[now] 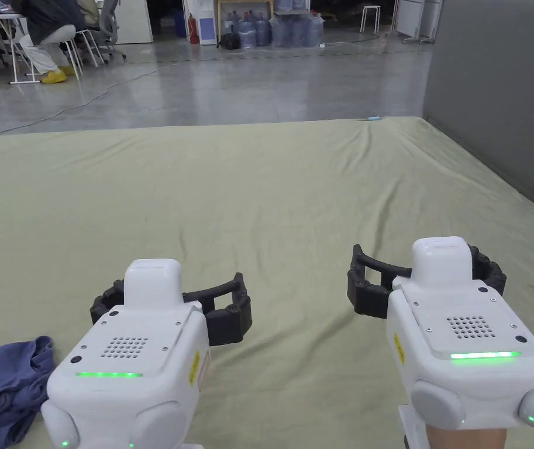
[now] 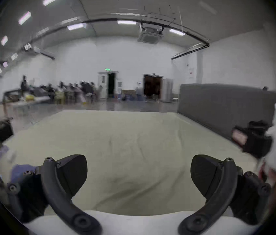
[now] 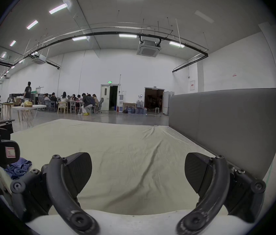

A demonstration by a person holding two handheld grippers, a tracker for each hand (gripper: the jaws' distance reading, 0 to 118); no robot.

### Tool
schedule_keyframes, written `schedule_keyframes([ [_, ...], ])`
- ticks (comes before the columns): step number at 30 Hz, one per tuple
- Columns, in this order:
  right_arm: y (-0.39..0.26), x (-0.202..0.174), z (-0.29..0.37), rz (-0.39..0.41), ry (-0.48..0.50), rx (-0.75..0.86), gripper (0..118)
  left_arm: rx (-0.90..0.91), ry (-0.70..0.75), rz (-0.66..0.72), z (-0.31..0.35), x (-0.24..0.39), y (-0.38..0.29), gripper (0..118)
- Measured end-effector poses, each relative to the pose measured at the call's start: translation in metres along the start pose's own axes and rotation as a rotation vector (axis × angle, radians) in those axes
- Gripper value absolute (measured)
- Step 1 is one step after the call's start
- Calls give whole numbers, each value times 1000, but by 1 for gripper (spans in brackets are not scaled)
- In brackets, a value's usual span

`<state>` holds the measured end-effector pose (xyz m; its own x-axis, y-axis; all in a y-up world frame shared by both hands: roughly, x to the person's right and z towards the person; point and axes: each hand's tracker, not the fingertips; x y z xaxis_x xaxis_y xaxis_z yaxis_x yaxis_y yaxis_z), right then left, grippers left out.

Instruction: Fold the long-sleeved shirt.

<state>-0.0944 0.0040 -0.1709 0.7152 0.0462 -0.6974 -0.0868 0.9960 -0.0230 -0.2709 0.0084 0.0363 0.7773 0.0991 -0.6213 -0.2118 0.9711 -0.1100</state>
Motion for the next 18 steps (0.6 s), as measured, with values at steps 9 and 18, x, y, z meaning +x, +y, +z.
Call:
schedule_keyframes([
  [9,-2,-1,-3,9,1,-9,111,-7,264,-138,-2,20,2,117],
  [18,-4,1,-4,7,-2,-15,111,17,188,-58,-2,16,-3,117],
])
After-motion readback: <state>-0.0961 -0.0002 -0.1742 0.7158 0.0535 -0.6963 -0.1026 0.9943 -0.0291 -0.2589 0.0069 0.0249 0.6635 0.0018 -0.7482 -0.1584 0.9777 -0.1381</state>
